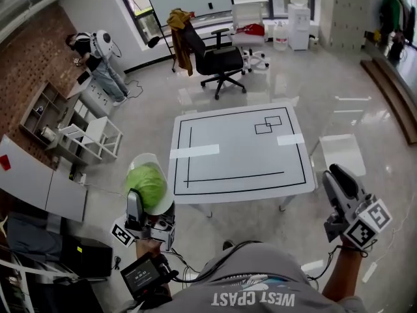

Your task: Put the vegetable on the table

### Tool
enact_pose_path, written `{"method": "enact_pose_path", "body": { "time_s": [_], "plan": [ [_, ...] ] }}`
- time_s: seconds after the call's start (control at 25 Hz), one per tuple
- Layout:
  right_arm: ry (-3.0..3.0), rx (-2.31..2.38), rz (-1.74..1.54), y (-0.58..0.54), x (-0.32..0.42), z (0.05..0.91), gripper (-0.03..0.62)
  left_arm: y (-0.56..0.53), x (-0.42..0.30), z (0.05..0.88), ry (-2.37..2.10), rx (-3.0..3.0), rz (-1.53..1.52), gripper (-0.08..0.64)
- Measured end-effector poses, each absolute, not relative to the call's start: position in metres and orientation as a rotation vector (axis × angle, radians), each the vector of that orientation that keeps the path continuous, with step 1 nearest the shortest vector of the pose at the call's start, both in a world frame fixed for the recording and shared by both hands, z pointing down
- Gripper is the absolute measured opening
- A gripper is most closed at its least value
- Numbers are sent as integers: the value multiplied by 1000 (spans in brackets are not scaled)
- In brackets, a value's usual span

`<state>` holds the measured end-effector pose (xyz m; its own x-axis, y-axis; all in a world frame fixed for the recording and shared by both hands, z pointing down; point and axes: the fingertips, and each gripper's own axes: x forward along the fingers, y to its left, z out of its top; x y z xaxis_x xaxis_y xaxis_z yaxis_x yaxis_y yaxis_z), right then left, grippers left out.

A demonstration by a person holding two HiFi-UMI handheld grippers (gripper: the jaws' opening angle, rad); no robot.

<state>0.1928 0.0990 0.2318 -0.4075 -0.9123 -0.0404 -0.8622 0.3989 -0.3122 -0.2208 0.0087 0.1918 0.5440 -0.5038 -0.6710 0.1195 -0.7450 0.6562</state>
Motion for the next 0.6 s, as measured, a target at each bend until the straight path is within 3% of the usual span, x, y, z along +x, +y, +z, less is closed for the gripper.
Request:
{"method": "enact_pose_path", "body": {
  "time_s": [0.6],
  "plan": [
    [2389, -1749, -340, 67, 119, 229, 98, -74, -269, 205, -165, 2094, -1140, 370]
  ]
}}
